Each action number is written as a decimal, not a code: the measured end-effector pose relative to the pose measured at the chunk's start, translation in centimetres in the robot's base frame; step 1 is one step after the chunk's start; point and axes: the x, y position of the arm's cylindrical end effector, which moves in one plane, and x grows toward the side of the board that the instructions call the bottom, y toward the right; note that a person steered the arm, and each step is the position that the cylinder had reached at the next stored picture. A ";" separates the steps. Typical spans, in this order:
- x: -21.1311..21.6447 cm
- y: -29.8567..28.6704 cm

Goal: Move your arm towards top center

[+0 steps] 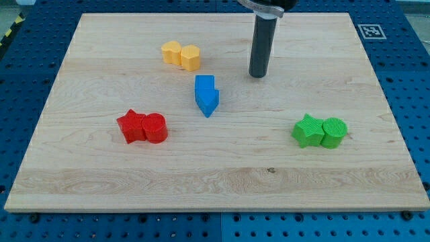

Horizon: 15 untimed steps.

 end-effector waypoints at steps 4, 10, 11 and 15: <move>-0.2 0.0; -1.4 0.0; -2.1 0.0; -7.0 -0.6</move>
